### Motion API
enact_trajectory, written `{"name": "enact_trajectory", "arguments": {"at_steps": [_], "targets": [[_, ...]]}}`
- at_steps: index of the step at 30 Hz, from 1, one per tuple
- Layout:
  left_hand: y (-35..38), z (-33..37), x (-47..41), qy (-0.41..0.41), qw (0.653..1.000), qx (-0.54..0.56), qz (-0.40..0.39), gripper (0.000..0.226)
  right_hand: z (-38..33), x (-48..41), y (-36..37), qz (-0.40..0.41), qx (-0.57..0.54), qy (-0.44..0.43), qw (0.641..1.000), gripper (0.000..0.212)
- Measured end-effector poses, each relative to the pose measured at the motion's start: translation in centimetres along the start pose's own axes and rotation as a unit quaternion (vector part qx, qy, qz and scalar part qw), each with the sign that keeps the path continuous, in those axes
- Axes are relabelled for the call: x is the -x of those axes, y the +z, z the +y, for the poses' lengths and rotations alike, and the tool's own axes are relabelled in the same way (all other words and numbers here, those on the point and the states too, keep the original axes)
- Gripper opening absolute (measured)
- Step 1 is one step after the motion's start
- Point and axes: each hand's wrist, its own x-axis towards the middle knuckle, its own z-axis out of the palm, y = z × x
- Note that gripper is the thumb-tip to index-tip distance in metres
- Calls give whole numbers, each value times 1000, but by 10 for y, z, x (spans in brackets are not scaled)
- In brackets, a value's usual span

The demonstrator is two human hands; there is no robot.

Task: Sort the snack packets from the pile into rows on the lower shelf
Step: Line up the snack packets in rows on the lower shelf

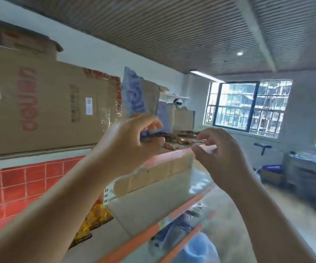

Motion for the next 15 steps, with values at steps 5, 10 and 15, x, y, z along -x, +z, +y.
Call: {"name": "enact_trajectory", "arguments": {"at_steps": [5, 10, 15], "targets": [[49, 17, -39, 4, 999, 14, -33, 26, 54, -3, -46, 12, 46, 25, 999, 26], [93, 5, -66, -2, 999, 16, -50, 25, 100, -9, -55, 5, 46, 40, 998, 34], [136, -24, -94, -20, 999, 16, -46, 24, 149, -31, -40, -20, 58, 44, 997, 26]]}}
